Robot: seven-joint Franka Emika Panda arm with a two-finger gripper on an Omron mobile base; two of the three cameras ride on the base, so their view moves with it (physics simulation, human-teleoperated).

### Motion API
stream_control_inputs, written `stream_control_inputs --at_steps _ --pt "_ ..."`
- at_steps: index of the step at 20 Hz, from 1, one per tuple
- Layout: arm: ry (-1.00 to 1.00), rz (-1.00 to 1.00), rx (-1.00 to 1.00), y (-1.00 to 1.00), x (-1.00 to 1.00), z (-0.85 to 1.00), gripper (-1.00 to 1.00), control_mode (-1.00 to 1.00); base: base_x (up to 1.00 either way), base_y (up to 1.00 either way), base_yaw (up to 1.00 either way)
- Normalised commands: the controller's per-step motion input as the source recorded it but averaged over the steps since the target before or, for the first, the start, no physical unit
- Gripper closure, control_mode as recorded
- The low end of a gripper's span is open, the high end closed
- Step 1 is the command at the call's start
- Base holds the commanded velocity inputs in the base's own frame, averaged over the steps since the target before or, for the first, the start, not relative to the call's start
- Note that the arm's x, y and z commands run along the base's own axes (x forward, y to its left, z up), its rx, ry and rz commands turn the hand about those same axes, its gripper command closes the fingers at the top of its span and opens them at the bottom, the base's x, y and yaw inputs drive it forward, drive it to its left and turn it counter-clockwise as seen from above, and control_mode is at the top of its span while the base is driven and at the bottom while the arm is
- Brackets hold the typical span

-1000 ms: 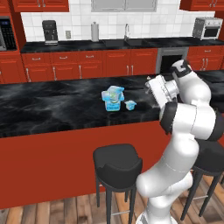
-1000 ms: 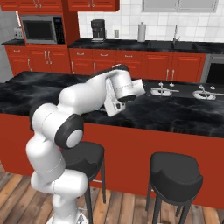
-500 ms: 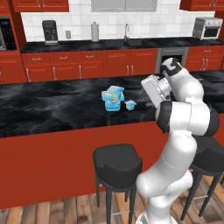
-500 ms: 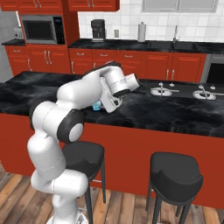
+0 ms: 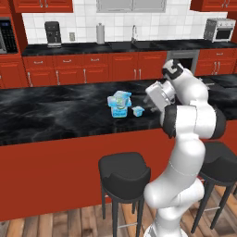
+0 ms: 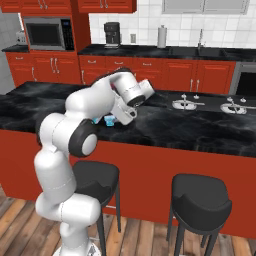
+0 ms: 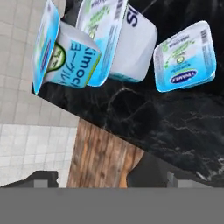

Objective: Stack the yogurt containers by placing the smaller containers on top of the larger containers.

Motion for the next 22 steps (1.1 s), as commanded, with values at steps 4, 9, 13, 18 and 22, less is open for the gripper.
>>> stream_control_inputs --at_steps 4,9,13,18,22 --pt "-0.2 0.27 -0.05 0.0 0.0 -0.1 -1.0 -1.0 0.0 0.0 0.0" --pt "-0.22 0.25 -0.03 0.0 0.0 -0.16 -1.0 -1.0 0.0 0.0 0.0" --pt "-0.12 0.21 0.0 0.0 0.0 -0.15 -1.0 -1.0 0.0 0.0 0.0" --pt "-0.02 0.01 0.01 0.0 0.0 -0.1 -1.0 -1.0 0.0 0.0 0.0" --pt "0.03 -0.06 0.04 -0.05 0.03 -0.05 -1.0 -1.0 0.0 0.0 0.0"
